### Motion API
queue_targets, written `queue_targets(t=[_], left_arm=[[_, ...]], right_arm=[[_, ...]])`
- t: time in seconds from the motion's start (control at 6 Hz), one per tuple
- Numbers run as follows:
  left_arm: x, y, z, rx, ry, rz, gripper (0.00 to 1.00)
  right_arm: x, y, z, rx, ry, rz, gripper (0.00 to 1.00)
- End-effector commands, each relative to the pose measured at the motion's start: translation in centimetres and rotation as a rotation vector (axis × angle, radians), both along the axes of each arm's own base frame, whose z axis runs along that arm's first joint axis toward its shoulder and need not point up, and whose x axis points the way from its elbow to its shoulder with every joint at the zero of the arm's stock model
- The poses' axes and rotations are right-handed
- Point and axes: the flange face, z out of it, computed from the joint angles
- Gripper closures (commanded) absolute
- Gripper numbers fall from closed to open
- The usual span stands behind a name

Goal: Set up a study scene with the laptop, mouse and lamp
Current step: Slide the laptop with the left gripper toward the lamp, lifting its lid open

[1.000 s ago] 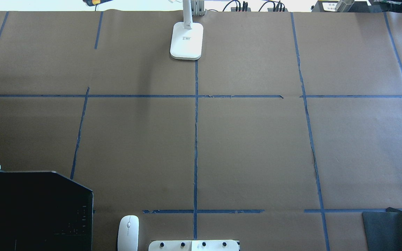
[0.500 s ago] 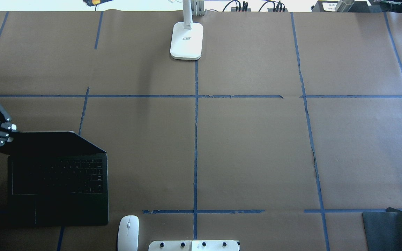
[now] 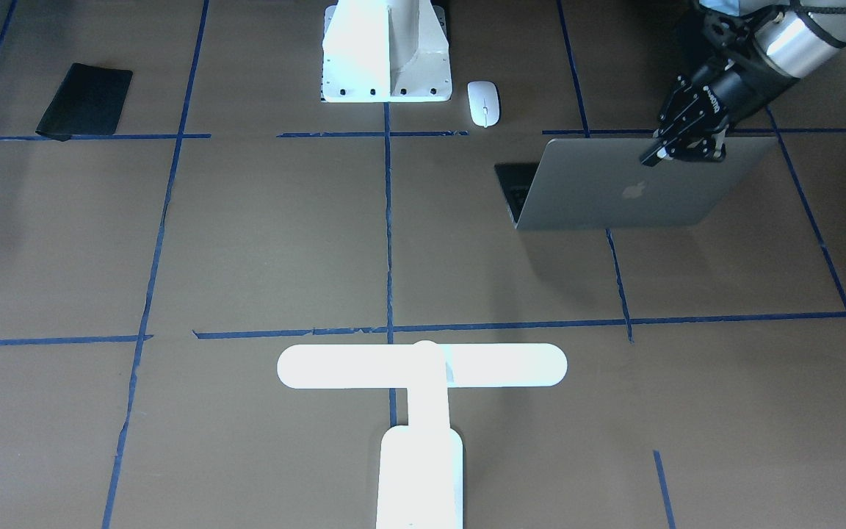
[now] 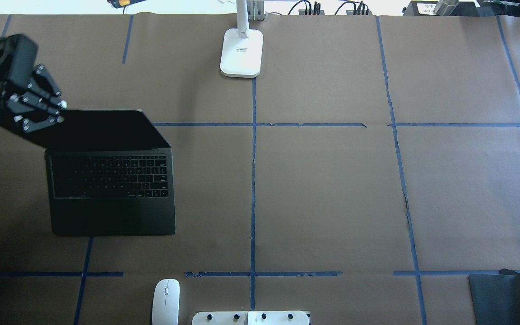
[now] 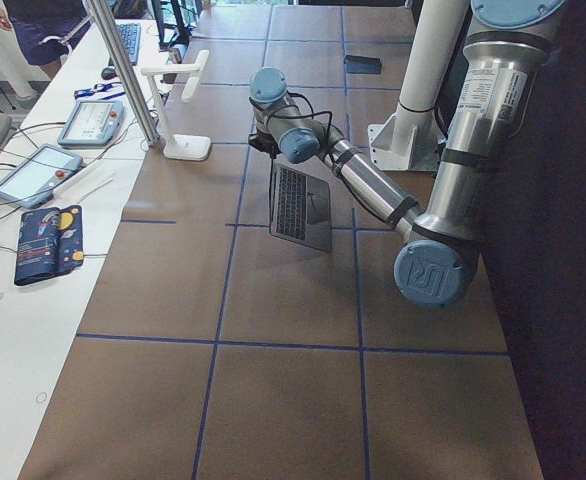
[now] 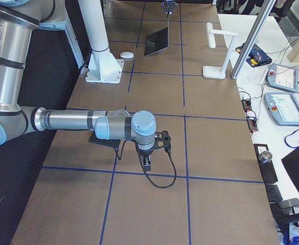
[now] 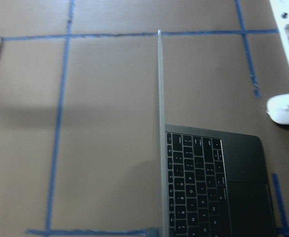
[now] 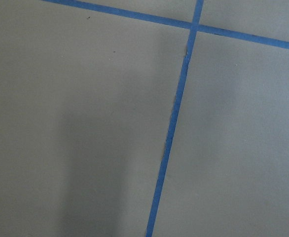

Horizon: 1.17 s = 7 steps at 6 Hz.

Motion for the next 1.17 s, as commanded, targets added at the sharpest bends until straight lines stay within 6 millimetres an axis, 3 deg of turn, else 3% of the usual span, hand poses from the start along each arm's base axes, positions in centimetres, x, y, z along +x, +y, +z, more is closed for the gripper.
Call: queue_targets(t=[0.0,0.33,0.5,0.67,0.83,1.0], left_arm=[[4.7,-8.2,-4.0,0.016,-0.030,-0.040,1.00],[10.1,-13.6,-8.2,0.011,-0.047,-0.033,1.00],[14.2,-13.9,-9.1,0.047,-0.061,-0.026,1.00],[16.5,-13.3,-9.1,0.025,-0.065,-0.112,1.00],[16.9,-13.5,-8.5,0.012,-0.055,-0.121,0.98],[16.7,-13.6,-8.1,0.002,-0.059,-0.126,0.89]], right_arm=[[0.0,0.0,-0.1,0.001,-0.002,0.001,0.00],[0.0,0.1,0.1,-0.002,0.000,0.001,0.00],[0.0,0.1,0.1,-0.004,0.000,0.001,0.00],[0.0,0.1,0.1,-0.004,0.000,0.001,0.00],[0.0,0.1,0.1,-0.005,0.000,0.001,0.00],[0.0,0.1,0.1,-0.005,0.000,0.001,0.00]])
